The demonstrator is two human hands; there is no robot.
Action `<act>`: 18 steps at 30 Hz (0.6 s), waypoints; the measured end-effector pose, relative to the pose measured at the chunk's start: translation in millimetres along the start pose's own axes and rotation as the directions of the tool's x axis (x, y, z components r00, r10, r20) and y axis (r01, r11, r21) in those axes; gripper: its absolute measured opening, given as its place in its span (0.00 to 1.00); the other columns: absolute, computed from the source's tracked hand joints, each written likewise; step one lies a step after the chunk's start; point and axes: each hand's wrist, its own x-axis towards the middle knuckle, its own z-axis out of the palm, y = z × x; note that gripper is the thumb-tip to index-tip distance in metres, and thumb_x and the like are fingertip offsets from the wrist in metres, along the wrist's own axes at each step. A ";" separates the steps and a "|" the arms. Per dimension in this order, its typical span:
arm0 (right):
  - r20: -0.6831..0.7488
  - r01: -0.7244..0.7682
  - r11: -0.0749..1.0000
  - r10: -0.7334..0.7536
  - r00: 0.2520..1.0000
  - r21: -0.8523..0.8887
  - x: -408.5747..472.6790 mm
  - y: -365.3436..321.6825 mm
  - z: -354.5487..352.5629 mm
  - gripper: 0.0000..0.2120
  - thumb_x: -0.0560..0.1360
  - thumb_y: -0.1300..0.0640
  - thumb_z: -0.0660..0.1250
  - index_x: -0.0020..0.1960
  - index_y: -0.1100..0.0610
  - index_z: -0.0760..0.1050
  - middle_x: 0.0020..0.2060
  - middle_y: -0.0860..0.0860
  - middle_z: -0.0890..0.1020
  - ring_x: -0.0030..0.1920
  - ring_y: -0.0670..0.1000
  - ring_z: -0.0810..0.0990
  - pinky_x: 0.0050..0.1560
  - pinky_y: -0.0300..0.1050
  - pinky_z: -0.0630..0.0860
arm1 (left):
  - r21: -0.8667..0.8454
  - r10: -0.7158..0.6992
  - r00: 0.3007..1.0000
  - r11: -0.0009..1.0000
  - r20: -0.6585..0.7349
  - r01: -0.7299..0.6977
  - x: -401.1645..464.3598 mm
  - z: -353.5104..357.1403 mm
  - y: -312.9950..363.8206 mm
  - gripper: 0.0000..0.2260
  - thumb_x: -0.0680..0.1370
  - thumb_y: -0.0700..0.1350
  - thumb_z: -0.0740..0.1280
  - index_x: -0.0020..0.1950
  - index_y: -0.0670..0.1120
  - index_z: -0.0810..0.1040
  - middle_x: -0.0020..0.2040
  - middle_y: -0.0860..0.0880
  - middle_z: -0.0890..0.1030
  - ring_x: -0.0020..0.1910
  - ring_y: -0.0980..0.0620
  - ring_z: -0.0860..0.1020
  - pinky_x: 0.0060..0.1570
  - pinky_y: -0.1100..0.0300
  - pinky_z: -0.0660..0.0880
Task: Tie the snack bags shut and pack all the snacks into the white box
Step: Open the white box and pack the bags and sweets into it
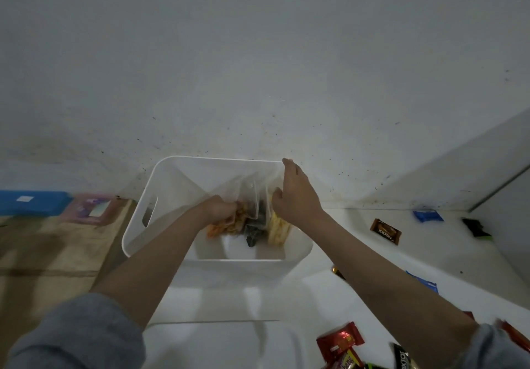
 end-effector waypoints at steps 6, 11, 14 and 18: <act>-0.016 0.007 0.998 -0.008 1.000 -0.055 -37.1 1.4 -19.1 0.29 0.77 0.59 0.60 0.75 0.64 0.53 0.74 0.59 0.62 0.74 0.58 0.58 0.73 0.52 0.55 | 0.038 0.078 0.990 0.996 -0.115 -0.074 -39.2 12.2 15.0 0.24 0.80 0.56 0.57 0.65 0.37 0.68 0.65 0.39 0.73 0.63 0.40 0.72 0.54 0.57 0.67; -0.057 -0.052 0.998 0.051 0.997 -0.020 -90.2 6.0 -38.4 0.28 0.78 0.55 0.60 0.74 0.64 0.56 0.72 0.59 0.64 0.73 0.59 0.61 0.73 0.55 0.57 | 0.117 0.300 0.895 0.954 -0.332 -0.276 -98.7 37.2 38.4 0.26 0.78 0.56 0.59 0.70 0.41 0.64 0.67 0.38 0.71 0.64 0.39 0.71 0.63 0.48 0.70; -0.098 -0.078 0.997 0.080 0.992 0.024 -132.6 14.8 -52.0 0.27 0.79 0.56 0.60 0.73 0.64 0.57 0.71 0.59 0.66 0.72 0.59 0.62 0.72 0.54 0.59 | 0.126 0.423 0.806 0.904 -0.415 -0.409 -140.5 64.4 56.7 0.23 0.78 0.55 0.61 0.69 0.43 0.67 0.67 0.40 0.71 0.65 0.40 0.71 0.64 0.49 0.68; -0.135 -0.170 0.984 0.176 0.975 0.053 -193.8 41.8 -69.9 0.29 0.79 0.54 0.60 0.75 0.64 0.55 0.72 0.58 0.65 0.72 0.57 0.62 0.71 0.49 0.58 | 0.108 0.513 0.748 0.847 -0.422 -0.520 -193.3 116.3 75.7 0.21 0.79 0.54 0.60 0.68 0.44 0.69 0.66 0.43 0.71 0.65 0.44 0.71 0.62 0.52 0.67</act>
